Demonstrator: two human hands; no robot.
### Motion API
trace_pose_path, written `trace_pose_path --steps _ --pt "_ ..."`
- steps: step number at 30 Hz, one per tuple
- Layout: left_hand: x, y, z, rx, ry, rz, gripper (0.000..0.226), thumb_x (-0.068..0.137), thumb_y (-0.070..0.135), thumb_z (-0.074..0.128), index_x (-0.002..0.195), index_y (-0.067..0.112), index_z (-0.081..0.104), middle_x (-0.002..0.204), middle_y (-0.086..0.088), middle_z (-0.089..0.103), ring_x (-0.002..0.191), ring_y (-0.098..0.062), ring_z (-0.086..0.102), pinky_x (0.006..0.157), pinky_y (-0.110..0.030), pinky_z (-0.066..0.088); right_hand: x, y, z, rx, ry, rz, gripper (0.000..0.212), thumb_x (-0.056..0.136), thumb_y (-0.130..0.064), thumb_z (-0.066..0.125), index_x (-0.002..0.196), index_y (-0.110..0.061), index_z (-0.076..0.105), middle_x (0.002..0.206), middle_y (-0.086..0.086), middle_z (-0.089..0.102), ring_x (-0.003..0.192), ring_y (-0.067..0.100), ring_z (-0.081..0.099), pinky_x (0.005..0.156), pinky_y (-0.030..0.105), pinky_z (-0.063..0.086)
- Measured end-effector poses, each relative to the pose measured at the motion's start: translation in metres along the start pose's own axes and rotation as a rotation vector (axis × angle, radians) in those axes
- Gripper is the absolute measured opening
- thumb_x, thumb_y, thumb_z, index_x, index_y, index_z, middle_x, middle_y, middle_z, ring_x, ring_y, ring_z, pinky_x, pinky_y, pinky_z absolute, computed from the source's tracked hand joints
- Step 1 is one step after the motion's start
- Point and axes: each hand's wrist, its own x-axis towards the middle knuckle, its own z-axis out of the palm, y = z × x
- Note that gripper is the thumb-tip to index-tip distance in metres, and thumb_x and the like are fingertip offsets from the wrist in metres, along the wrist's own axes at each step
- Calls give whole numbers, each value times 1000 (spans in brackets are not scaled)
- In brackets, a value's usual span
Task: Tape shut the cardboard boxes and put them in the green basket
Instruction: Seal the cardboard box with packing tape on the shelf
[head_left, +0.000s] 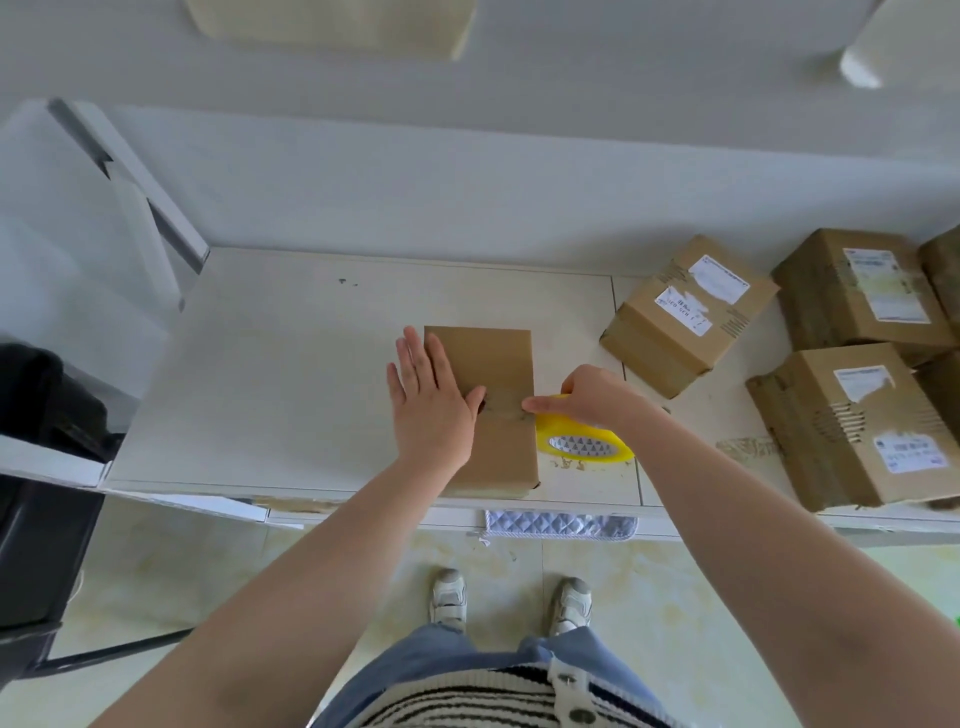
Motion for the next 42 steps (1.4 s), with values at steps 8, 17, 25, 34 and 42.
trace_pose_path --steps 8,17,25,34,42 --pt "-3 29 -12 -351 -189 -232 106 86 79 27 153 11 -19 156 -25 -28 149 -36 -7 117 -53 8 -3 2 -4 89 -24 -91 67 74 -80 53 69 -14 54 62 -1 48 60 19 48 57 29 34" --pt "4 -4 -9 -406 -182 -237 141 49 102 32 154 21 -17 162 -15 -15 148 -36 7 115 -51 15 -24 0 -27 260 -94 -350 38 93 -44 59 85 -9 70 69 3 53 60 13 45 60 28 35" --pt "13 -32 -14 -499 -240 -244 147 34 104 22 154 28 -15 163 -8 -14 150 -32 2 117 -49 9 -37 -37 -43 19 103 -295 52 85 -62 59 62 -15 58 58 -1 49 53 15 46 53 29 36" --pt "18 -32 -43 -321 -430 -208 156 36 106 35 152 20 -23 158 -14 -30 147 -37 -3 113 -56 14 -43 -62 -18 -180 178 -201 56 87 -68 48 66 -17 50 60 -4 48 54 12 45 47 26 29" --pt "15 -33 -38 -400 -433 -265 155 39 101 50 148 26 -31 159 -10 -26 148 -35 -7 113 -61 13 -42 -56 -11 -13 104 -230 59 88 -66 50 64 -12 47 59 1 40 54 17 38 49 28 27"
